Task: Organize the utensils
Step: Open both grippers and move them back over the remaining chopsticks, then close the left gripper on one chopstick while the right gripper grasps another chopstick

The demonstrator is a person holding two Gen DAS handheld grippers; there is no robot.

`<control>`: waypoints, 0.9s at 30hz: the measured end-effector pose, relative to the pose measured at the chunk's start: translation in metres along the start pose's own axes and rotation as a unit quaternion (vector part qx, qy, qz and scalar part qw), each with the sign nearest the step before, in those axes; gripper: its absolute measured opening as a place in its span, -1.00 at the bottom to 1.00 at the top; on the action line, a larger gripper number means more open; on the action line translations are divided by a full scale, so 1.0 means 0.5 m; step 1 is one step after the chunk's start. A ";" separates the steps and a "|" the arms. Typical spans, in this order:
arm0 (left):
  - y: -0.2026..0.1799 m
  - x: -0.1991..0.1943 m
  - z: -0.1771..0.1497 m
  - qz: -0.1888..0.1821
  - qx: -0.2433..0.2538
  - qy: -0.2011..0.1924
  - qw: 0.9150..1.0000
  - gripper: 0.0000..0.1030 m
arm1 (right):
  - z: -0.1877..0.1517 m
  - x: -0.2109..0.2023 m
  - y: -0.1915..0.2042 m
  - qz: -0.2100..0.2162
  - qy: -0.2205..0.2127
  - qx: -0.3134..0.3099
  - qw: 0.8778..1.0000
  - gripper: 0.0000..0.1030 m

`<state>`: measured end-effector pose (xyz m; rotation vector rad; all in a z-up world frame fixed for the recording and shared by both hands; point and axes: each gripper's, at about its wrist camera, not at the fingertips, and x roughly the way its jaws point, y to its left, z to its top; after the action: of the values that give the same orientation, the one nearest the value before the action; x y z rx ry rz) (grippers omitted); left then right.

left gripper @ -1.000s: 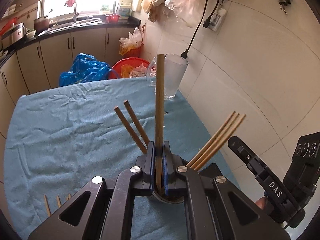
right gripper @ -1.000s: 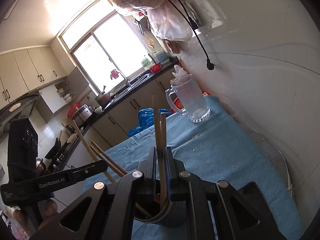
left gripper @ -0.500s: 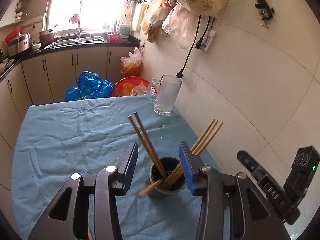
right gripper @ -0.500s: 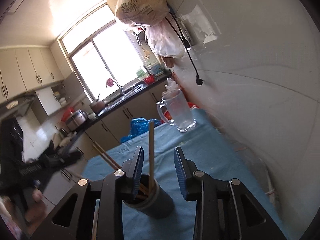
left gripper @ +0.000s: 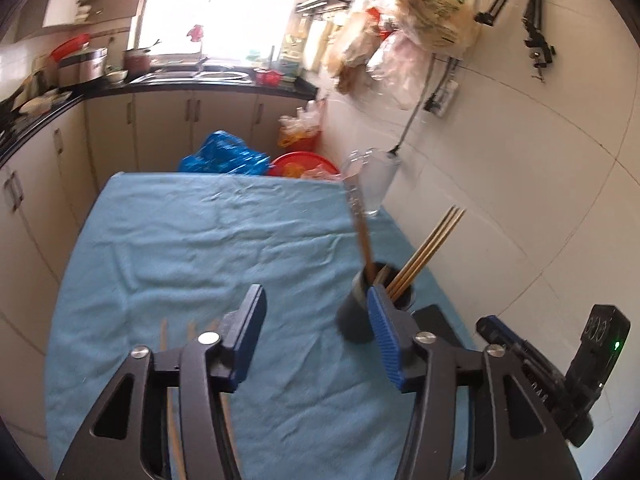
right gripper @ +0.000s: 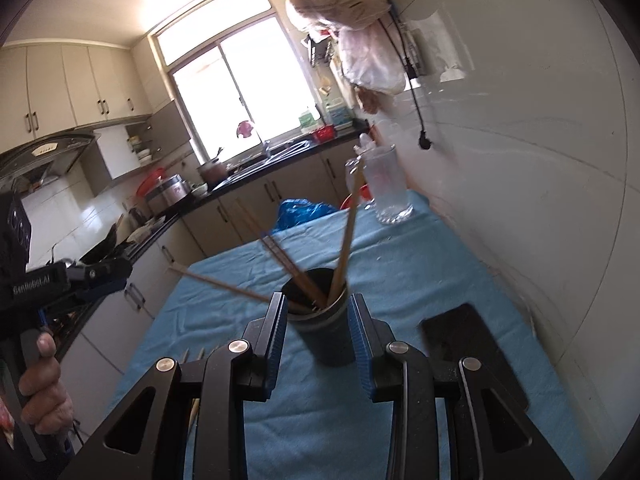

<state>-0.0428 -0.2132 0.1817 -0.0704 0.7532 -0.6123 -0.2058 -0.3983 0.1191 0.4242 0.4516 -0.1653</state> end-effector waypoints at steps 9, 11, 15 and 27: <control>0.141 -0.040 -0.165 0.091 -0.020 0.035 0.995 0.38 | -0.102 0.042 0.094 0.041 0.083 -0.036 0.995 -0.33; 0.171 -0.030 -0.193 0.101 -0.027 0.061 0.993 0.38 | -0.125 0.059 0.118 0.045 0.104 -0.052 0.992 -0.29; 0.237 -0.003 -0.237 0.093 -0.072 0.108 0.987 0.38 | -0.180 0.100 0.163 0.055 0.161 -0.064 0.983 -0.29; 0.318 0.111 -0.212 0.084 -0.123 0.172 0.974 -0.15 | -0.233 0.131 0.193 0.052 0.206 -0.080 0.974 -0.29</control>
<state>-0.0026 -0.0958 0.0260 -0.1294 1.1579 -0.3687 -0.1689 -0.2654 0.0291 0.3220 0.8429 0.0646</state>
